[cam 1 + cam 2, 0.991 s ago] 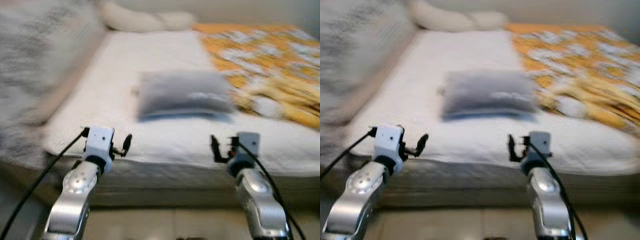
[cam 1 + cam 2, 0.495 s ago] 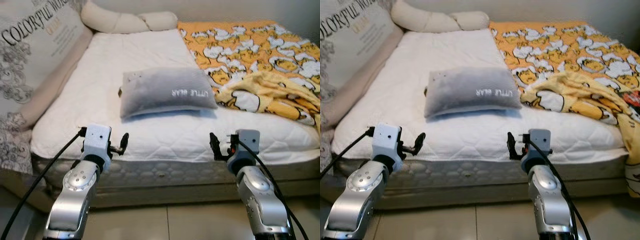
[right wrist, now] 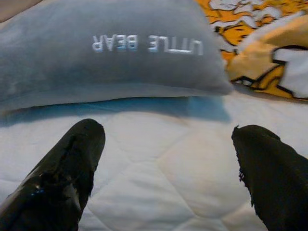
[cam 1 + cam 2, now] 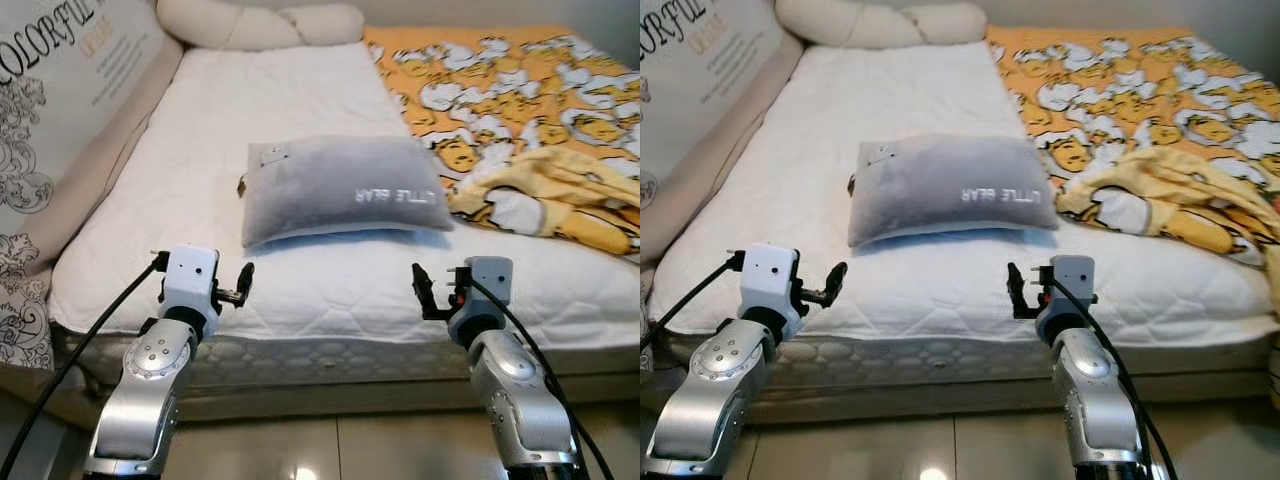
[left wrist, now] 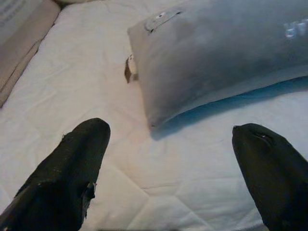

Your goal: Clean up the room

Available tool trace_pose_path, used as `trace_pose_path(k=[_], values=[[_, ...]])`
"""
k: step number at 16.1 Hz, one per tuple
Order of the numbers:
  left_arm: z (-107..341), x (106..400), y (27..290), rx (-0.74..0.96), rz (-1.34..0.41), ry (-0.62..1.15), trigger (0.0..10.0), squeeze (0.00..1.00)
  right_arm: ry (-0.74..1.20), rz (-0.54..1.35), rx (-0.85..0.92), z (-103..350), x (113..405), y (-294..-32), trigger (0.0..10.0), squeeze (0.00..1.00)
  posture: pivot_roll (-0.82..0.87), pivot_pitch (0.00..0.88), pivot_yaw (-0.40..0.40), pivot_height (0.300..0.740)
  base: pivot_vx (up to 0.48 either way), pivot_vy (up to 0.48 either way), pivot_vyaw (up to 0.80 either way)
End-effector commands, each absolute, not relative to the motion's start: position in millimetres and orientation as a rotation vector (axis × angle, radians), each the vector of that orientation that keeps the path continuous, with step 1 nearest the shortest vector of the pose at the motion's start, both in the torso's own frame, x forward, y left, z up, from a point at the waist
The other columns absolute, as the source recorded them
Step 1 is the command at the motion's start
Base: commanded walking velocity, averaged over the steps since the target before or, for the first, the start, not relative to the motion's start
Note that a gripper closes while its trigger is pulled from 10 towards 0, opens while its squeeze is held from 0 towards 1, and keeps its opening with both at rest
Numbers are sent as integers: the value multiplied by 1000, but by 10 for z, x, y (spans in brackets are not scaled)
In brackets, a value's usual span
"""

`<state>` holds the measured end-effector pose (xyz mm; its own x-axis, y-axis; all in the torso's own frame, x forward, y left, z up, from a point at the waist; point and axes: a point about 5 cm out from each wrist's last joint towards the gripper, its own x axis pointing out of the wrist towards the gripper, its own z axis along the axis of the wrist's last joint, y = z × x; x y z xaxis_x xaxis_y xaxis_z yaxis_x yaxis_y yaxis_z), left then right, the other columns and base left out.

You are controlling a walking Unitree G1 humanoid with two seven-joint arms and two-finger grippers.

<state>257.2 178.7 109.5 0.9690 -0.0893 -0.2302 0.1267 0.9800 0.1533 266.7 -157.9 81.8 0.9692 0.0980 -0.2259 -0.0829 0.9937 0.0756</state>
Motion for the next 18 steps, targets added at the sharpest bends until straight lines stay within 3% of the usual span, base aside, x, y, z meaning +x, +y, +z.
trace_pose_path(k=[1,18], values=[[1129,2594,1758,164,-114,216,10000,0,213,88,56,857,2674,-1618,10000,0,-43,0,24,740,356,0,0],[1137,2600,1750,170,-118,219,10000,0,219,141,20,842,2654,-1559,10000,0,-40,0,25,740,352,0,35]])
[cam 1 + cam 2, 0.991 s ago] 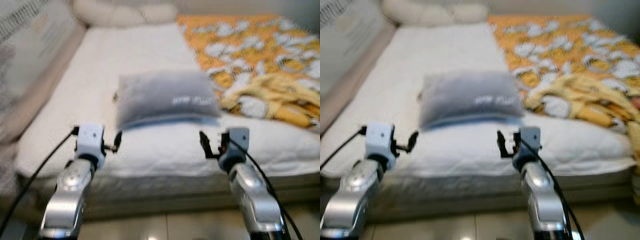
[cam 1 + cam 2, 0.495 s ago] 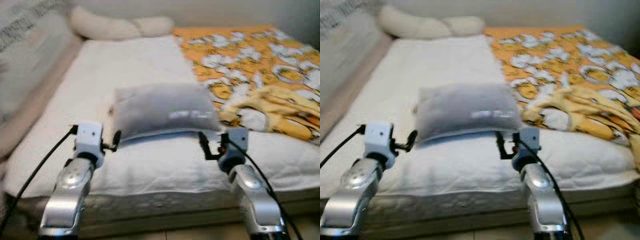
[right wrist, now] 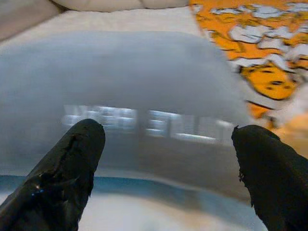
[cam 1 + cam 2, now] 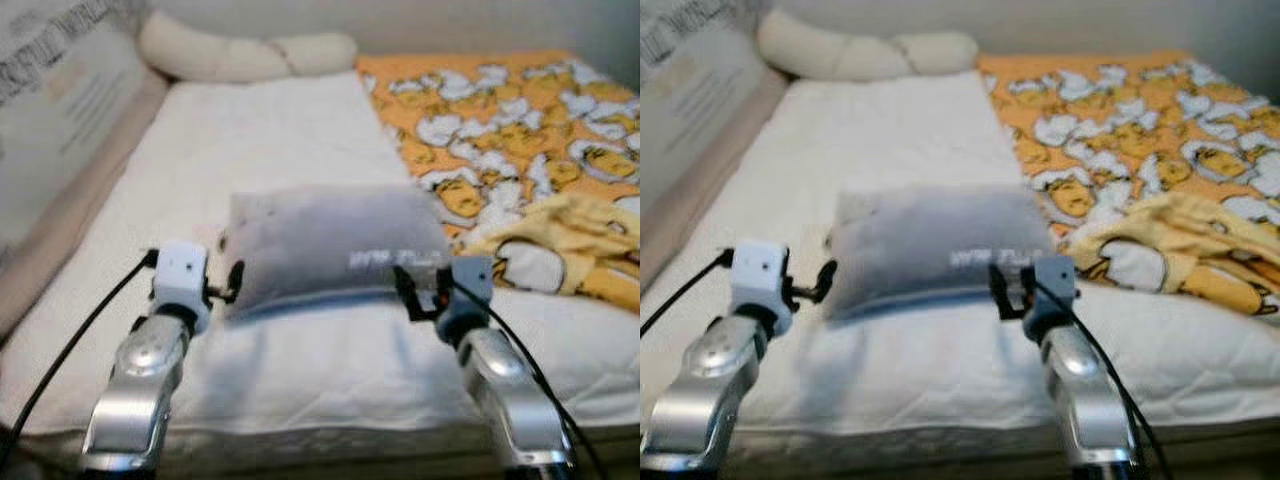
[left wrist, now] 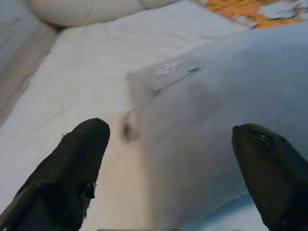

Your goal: Clean up the room

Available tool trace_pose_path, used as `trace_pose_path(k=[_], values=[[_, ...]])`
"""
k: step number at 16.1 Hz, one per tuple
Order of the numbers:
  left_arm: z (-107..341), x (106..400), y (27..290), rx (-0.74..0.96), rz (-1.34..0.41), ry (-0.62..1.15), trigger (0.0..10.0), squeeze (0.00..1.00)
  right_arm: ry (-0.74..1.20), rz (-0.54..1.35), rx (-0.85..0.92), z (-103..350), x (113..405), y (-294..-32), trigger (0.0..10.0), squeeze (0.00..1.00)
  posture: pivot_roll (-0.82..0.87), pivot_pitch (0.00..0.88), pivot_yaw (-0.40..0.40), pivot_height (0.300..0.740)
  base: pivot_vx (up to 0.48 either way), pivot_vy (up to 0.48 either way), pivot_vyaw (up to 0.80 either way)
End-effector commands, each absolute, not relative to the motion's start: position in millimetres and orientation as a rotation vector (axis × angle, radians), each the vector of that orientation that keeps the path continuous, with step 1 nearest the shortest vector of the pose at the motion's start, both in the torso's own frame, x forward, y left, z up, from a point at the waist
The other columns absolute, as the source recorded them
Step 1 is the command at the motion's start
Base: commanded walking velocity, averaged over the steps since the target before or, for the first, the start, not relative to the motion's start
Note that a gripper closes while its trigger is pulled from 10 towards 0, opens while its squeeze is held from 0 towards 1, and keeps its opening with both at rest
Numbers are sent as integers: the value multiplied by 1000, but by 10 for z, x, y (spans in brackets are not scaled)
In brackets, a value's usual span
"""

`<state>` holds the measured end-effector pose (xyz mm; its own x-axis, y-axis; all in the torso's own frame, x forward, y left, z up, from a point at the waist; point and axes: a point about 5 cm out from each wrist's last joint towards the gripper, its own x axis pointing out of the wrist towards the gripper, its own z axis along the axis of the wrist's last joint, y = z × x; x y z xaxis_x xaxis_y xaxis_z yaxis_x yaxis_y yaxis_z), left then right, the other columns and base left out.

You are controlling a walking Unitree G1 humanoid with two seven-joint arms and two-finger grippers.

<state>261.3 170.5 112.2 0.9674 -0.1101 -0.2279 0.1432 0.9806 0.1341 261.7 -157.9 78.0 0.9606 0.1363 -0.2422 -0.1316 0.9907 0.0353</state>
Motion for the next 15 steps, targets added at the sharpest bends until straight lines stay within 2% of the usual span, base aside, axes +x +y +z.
trace_pose_path(k=[1,8,9,12,13,15], values=[[1137,2599,1743,165,-124,215,10000,0,225,116,66,832,2650,-1571,10000,0,-41,0,25,740,0,0,0],[1124,2595,1735,176,-137,223,10000,0,231,130,81,831,2641,-1568,10000,0,-41,0,27,740,0,0,0],[1122,2595,1727,184,-149,225,10000,0,235,105,94,831,2645,-1609,10000,1000,-42,0,28,740,0,0,0],[1116,2602,1676,217,-215,231,10000,0,219,14,65,858,2755,-1834,10000,1000,-51,0,41,740,0,0,0],[1123,2620,1658,235,-247,229,10000,0,203,-36,-2,895,2861,-1988,10000,1000,-53,0,46,740,0,0,0],[1138,2655,1626,256,-314,229,10000,0,197,-63,-18,940,3030,-2184,10000,1000,-56,0,51,740,0,0,0]])
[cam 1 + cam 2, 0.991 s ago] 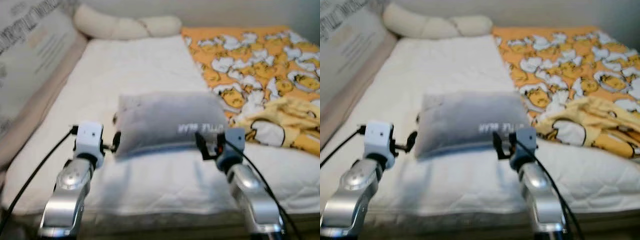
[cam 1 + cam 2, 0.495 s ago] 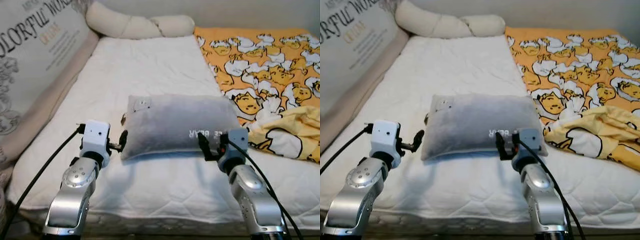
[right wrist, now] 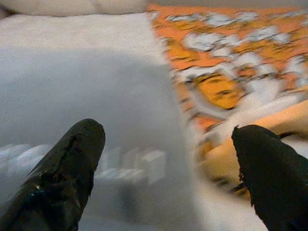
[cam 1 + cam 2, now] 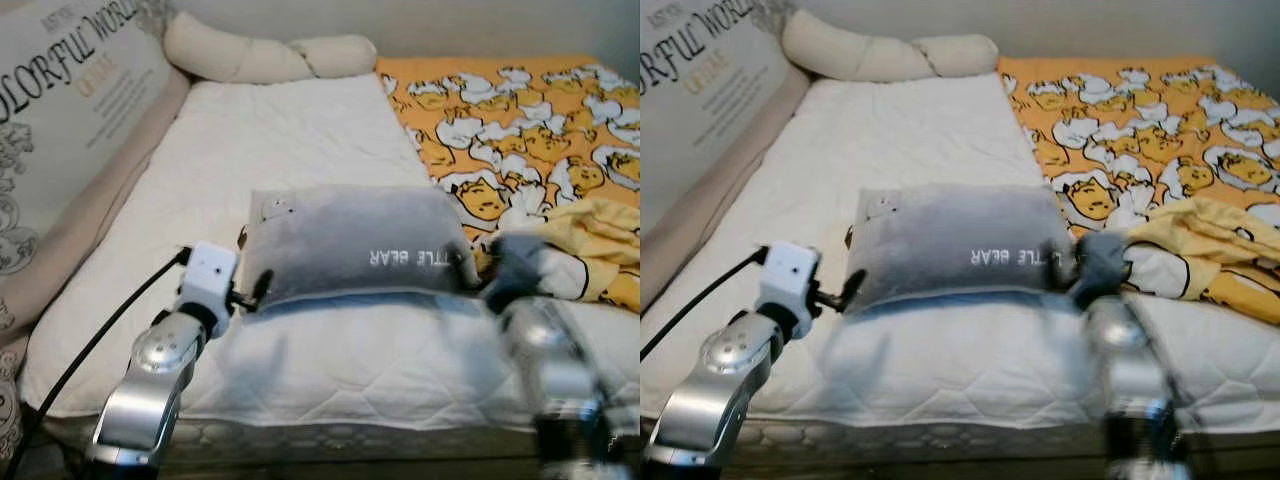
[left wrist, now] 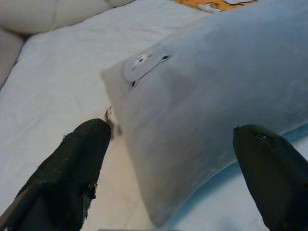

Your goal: Clean up the room

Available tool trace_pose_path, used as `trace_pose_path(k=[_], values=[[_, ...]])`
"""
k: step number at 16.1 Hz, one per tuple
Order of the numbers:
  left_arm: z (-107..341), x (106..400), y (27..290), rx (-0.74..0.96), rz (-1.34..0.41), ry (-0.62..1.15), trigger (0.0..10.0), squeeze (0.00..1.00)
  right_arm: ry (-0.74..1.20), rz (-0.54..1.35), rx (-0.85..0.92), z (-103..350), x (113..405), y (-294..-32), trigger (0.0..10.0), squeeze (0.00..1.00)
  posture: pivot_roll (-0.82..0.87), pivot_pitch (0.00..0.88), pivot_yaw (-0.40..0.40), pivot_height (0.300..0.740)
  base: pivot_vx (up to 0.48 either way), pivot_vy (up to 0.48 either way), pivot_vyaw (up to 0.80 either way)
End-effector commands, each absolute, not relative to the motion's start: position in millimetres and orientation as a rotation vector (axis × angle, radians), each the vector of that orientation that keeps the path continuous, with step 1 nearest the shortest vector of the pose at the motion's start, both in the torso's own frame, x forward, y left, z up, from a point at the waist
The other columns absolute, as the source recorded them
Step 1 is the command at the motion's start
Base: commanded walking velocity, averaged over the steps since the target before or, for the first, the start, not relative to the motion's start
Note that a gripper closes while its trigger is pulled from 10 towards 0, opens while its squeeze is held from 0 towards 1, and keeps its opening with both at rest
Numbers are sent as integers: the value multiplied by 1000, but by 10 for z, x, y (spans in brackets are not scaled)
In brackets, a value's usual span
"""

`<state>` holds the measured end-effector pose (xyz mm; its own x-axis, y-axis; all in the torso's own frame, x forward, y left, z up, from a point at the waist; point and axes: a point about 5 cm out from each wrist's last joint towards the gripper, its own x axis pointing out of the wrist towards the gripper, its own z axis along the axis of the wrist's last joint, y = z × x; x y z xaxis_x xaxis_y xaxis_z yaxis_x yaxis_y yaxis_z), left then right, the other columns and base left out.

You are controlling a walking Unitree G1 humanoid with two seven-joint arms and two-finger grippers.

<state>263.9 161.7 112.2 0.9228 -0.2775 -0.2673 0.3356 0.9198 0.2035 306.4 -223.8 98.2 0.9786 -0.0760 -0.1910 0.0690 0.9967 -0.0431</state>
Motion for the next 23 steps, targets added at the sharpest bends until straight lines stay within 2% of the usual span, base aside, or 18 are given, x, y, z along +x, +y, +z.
trace_pose_path(k=[1,3,4,6,9,12,15,17,19,21,23], values=[[1132,2679,1584,313,-422,245,10000,0,240,-146,-39,923,3179,-2396,10000,1000,-56,0,56,740,0,0,0],[1102,2695,1481,427,-613,248,10000,0,297,-228,7,904,3310,-2622,10000,1000,-54,0,55,740,0,0,0],[1048,2700,1412,488,-726,271,10000,0,338,-217,33,859,3346,-2660,10000,1000,-53,0,55,740,0,0,0],[970,2812,1322,587,-809,303,10000,0,425,-167,-5,763,3358,-2643,10000,1000,-54,0,50,740,0,0,0],[805,2928,1184,701,-860,356,10000,0,507,49,26,603,3354,-2381,10000,1000,-59,0,42,740,0,0,0],[621,2986,1082,690,-849,416,10000,0,613,327,133,368,3200,-2078,10000,1000,-64,0,34,740,0,0,0],[504,3061,1102,695,-775,472,10000,0,582,613,246,396,3081,-1868,10000,1000,-72,0,40,740,0,0,0],[520,3129,1236,702,-671,484,10000,0,542,749,275,494,2970,-1809,10000,1000,-77,0,45,740,0,0,0],[601,3191,1501,712,-556,480,10000,0,519,890,280,610,2770,-1730,10000,1000,-80,0,48,740,0,0,0],[754,3209,1985,729,-408,487,10000,0,510,1126,267,754,2430,-1574,10000,1000,-76,0,47,740,0,0,0],[870,3166,2411,794,-303,512,10000,0,536,1253,221,817,2241,-1559,10000,1000,-67,0,45,740,0,0,0]])
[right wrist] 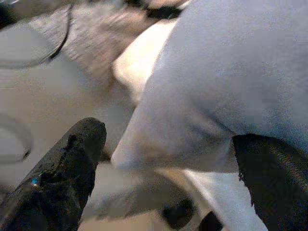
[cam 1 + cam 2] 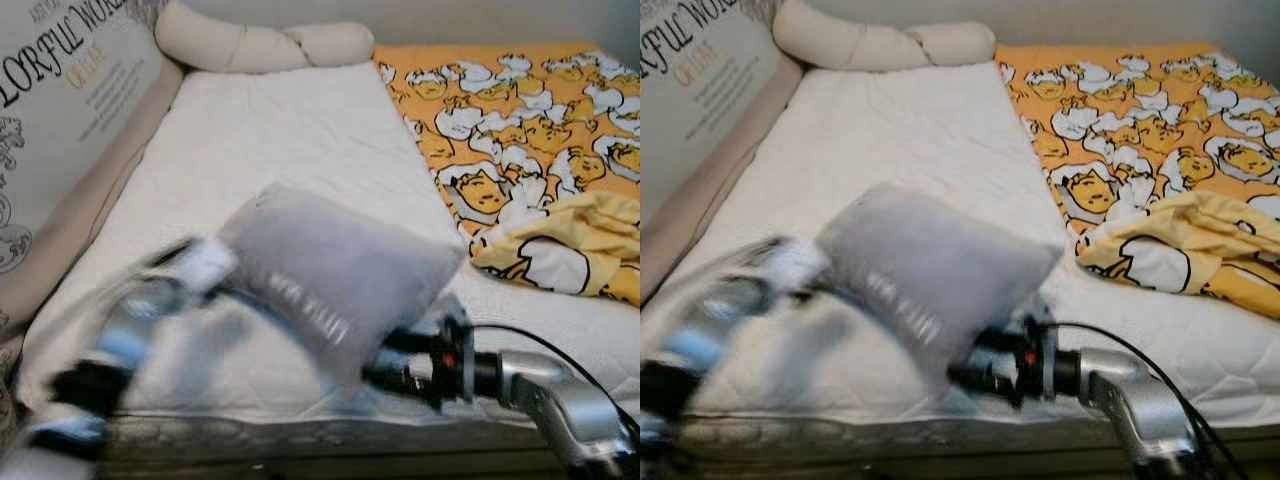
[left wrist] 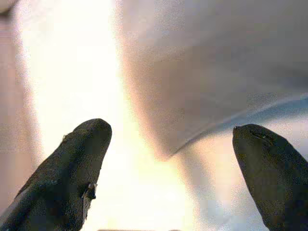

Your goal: Clean up the room

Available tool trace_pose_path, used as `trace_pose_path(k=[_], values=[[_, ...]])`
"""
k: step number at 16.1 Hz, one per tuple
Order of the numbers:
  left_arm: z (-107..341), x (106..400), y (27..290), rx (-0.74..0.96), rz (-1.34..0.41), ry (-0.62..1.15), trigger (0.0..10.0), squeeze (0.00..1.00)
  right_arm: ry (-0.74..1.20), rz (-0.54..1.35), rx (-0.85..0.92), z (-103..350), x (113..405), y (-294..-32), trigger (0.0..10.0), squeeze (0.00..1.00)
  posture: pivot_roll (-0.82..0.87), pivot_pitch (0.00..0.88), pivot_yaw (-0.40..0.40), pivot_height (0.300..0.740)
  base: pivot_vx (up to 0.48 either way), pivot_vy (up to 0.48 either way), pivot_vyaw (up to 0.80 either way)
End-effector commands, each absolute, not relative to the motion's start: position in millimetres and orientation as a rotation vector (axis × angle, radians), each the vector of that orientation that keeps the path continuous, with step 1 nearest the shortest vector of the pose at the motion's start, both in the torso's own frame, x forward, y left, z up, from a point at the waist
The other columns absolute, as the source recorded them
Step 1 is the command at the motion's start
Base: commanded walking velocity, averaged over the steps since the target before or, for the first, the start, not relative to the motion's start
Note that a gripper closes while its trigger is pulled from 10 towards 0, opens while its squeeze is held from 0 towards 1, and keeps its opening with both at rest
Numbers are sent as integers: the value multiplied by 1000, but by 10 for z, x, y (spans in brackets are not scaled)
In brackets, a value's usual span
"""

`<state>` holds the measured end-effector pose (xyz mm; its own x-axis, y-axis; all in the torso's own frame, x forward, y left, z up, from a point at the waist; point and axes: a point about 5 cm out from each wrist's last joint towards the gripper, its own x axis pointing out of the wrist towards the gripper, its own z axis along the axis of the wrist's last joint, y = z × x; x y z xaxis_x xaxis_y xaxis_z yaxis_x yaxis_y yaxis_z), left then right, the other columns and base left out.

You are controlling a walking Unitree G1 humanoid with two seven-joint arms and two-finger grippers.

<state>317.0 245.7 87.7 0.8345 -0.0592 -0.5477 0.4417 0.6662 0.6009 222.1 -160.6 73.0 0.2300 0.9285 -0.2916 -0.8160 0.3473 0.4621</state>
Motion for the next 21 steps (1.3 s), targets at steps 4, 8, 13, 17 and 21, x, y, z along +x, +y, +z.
trace_pose_path(k=[4,8,13,17,21], values=[[1009,3090,2809,838,-186,528,10000,0,521,1281,134,874,2217,-1746,10000,1000,-50,0,40,740,0,0,0],[950,3010,2597,728,-260,517,10000,0,681,1387,-132,845,1962,-1991,10000,1000,-56,0,46,740,0,0,0],[1017,3006,2265,615,-416,404,10000,0,728,1228,-257,562,2063,-2320,10000,1000,-61,0,56,740,0,0,0],[979,2947,2117,503,-484,442,10000,0,415,1132,-37,1338,2474,-2456,10000,1000,-68,0,64,740,0,0,0],[726,2860,2087,604,-514,636,10000,0,174,681,-108,1658,3210,-2441,10000,1000,-63,0,60,740,0,0,0]])
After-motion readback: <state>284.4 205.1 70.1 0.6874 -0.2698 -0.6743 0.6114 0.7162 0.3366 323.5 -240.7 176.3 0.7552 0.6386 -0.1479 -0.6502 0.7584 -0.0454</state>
